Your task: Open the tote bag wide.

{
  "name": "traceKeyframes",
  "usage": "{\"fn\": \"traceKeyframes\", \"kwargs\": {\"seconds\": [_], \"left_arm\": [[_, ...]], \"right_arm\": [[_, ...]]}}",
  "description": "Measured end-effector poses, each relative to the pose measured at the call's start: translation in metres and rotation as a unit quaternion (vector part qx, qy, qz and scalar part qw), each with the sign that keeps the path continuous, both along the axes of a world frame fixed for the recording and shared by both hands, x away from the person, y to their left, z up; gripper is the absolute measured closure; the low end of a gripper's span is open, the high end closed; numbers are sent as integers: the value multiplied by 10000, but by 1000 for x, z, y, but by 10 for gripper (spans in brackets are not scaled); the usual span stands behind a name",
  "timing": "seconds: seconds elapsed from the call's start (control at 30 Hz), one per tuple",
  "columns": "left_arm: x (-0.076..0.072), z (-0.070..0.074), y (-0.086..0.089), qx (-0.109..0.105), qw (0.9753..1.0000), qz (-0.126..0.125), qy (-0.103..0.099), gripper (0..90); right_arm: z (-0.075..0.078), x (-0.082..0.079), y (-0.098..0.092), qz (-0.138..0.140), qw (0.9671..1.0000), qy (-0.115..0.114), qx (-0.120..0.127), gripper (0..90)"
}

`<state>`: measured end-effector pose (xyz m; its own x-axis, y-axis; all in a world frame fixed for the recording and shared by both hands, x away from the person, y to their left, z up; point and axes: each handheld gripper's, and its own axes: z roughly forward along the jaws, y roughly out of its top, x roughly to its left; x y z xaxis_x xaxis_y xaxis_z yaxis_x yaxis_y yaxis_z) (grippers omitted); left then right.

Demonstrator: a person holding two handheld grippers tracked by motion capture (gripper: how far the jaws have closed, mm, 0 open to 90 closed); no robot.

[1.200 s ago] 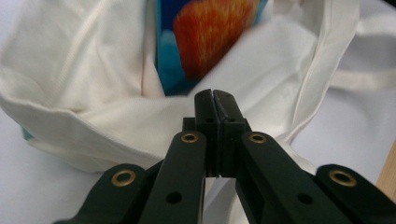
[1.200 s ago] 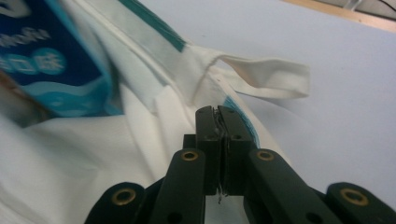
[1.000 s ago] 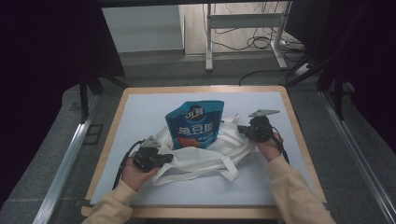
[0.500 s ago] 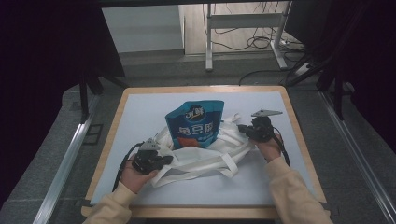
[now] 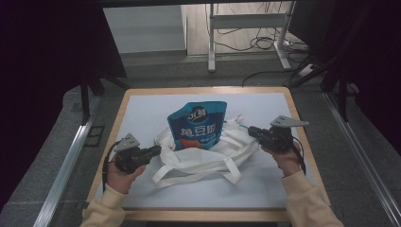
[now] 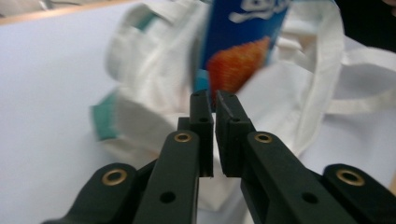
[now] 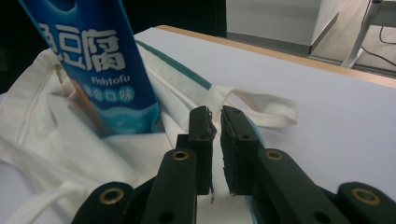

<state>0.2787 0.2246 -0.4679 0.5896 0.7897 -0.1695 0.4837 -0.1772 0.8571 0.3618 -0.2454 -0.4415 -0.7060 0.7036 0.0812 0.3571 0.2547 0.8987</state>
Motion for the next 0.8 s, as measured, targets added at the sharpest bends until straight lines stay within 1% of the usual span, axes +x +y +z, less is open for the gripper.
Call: {"fn": "traceKeyframes", "kwargs": {"seconds": [0.07,0.13,0.2,0.23,0.27,0.37,0.43,0.5,0.53,0.57,0.6,0.7,0.77,0.8], "left_arm": [[0,-4,8,34,9998,182,14,812],[0,-9,16,-6,9993,363,90,755],[1,-16,22,31,9983,544,228,634],[2,-18,24,26,9979,567,317,581],[2,-21,26,28,9976,584,360,553],[3,-29,29,120,9968,650,455,475],[6,-35,30,186,9961,665,558,440],[9,-40,28,256,9953,673,647,410],[9,-40,28,256,9953,673,647,399],[11,-43,27,302,9950,665,685,399],[13,-46,26,364,9945,651,738,385],[15,-48,24,398,9938,663,799,372],[15,-49,24,402,9936,668,818,366],[16,-49,24,426,9935,653,824,362]], "right_arm": [[-2,-7,-9,-22,10000,20,42,773],[-4,-12,-17,-86,9999,-11,54,713],[-7,-18,-24,-159,9998,-82,40,615],[-8,-21,-27,-212,9997,-133,23,583],[-9,-24,-30,-254,9996,-144,19,552],[-15,-28,-37,-354,9993,-130,32,477],[-19,-30,-42,-427,9990,-124,14,457],[-24,-32,-47,-460,9989,-49,43,447],[-24,-32,-47,-460,9989,-49,43,447],[-28,-32,-49,-496,9988,-17,38,442],[-36,-33,-54,-551,9984,110,-8,436],[-52,-34,-60,-624,9975,297,-132,430],[-59,-34,-62,-650,9969,408,-189,426],[-60,-34,-63,-663,9967,426,-206,424]]}}
